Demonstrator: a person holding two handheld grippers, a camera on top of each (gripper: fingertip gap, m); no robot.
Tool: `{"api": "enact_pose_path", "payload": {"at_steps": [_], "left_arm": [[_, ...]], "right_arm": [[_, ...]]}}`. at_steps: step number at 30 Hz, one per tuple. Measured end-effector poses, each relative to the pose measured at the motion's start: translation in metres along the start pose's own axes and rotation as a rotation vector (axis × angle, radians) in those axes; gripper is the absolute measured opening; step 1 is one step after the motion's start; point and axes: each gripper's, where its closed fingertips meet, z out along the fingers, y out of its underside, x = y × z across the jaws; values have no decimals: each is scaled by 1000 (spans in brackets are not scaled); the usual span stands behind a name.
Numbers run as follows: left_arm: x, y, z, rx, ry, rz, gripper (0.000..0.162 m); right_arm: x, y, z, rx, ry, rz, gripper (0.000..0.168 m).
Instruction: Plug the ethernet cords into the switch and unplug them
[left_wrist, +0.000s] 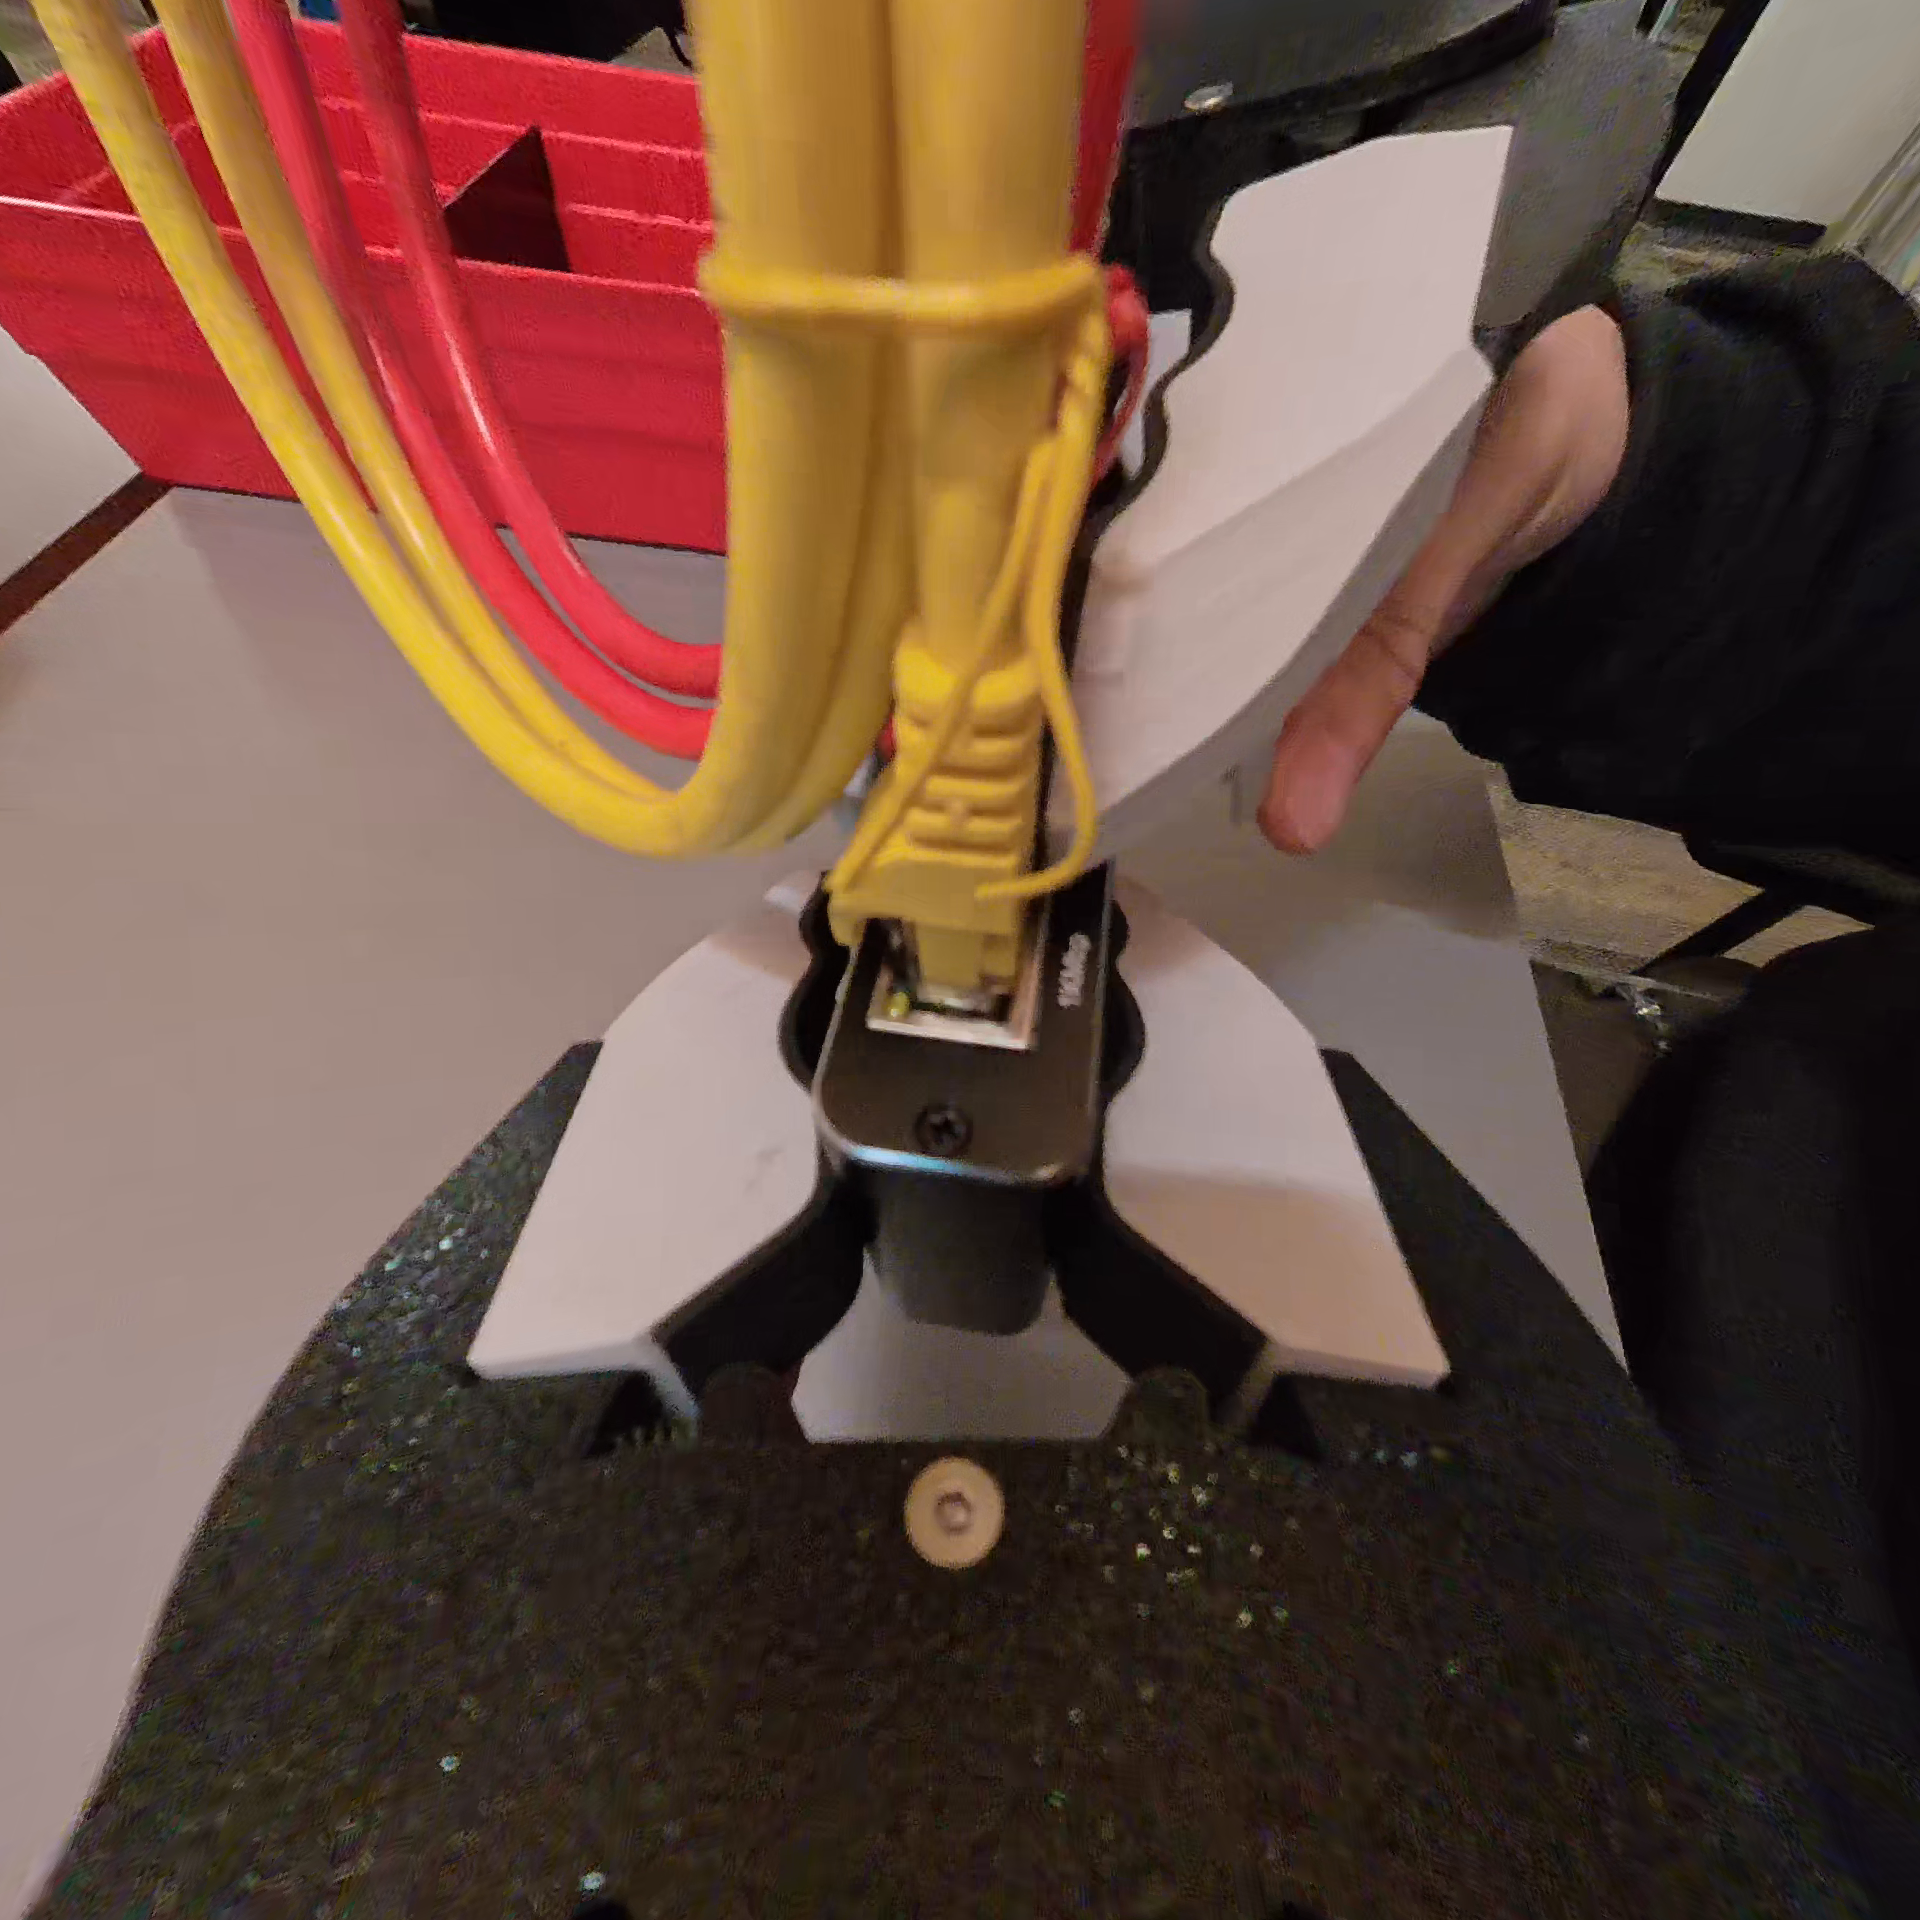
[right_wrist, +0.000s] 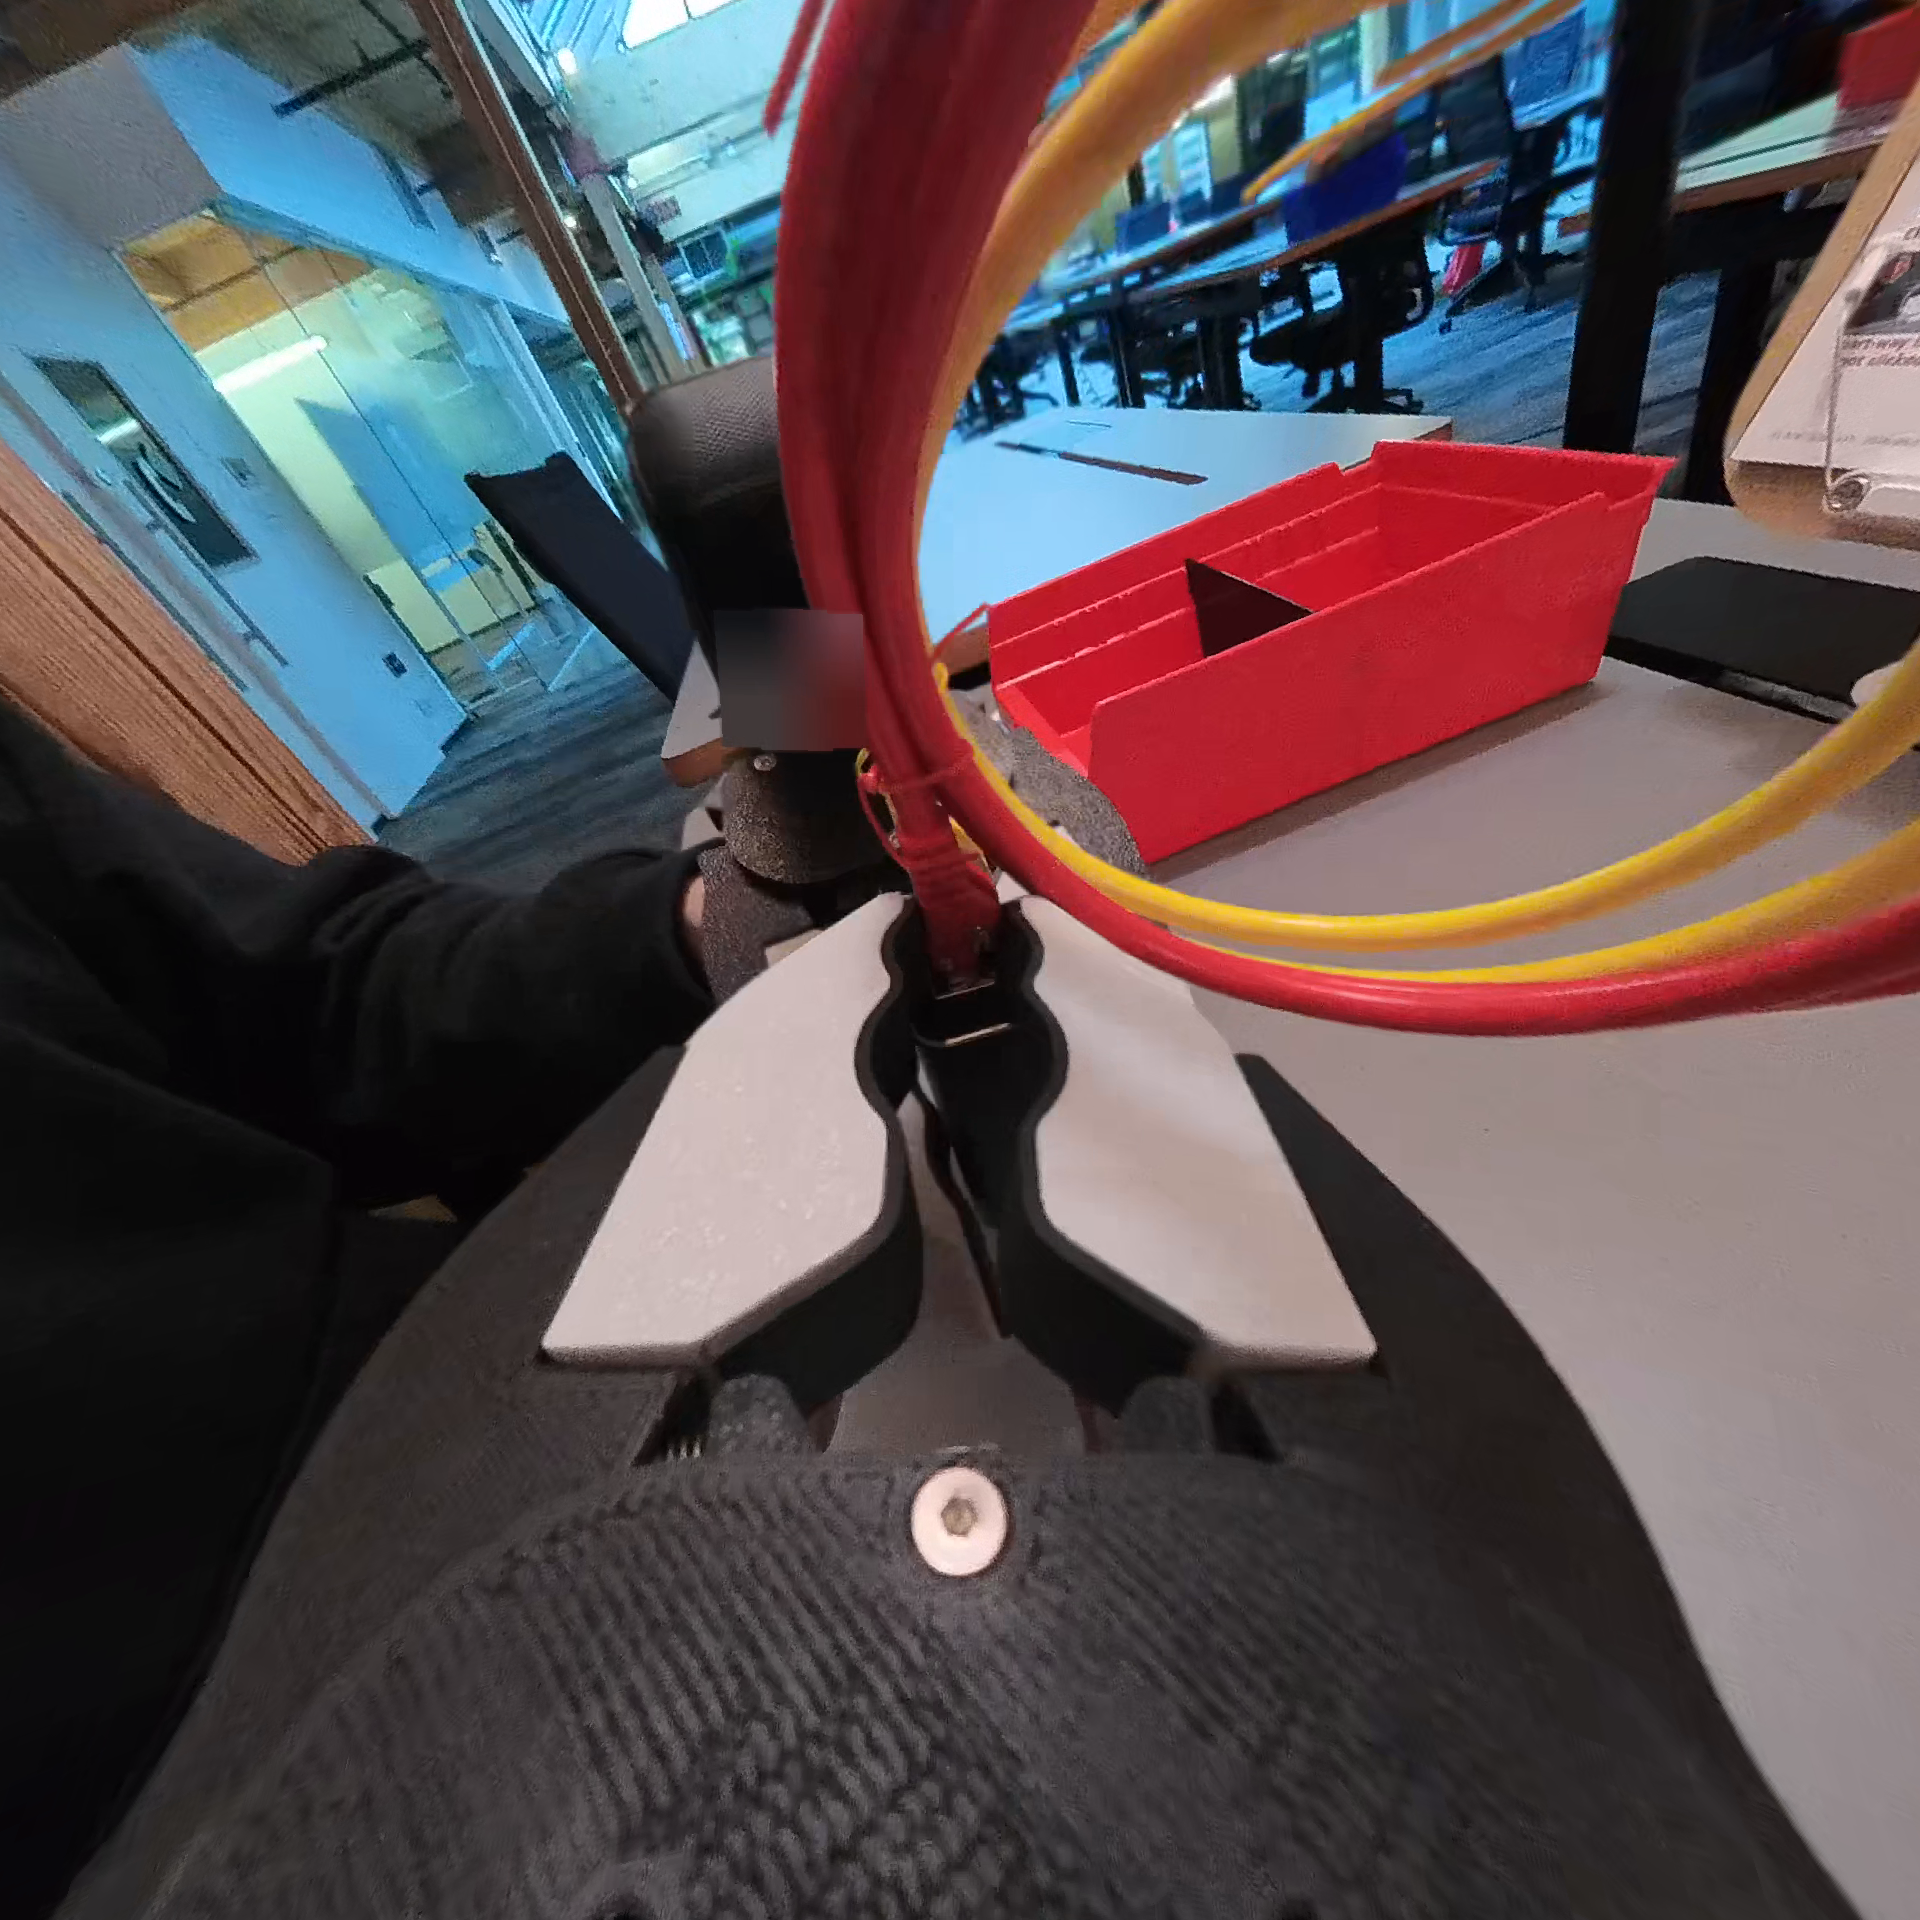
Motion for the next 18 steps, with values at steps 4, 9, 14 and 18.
{"api": "enact_pose_path", "payload": {"at_steps": [4,9,14,18], "left_arm": [[8,-12,-1,66,89,-75,46],[13,-14,1,99,110,-94,46],[20,-22,-2,171,185,-158,46],[15,-13,-2,120,123,-134,46]], "right_arm": [[1,-7,-3,58,-15,53,14],[-2,-7,-4,21,-13,29,14],[-4,-11,-2,27,-13,17,13],[-4,-6,1,-24,17,-37,14]]}}
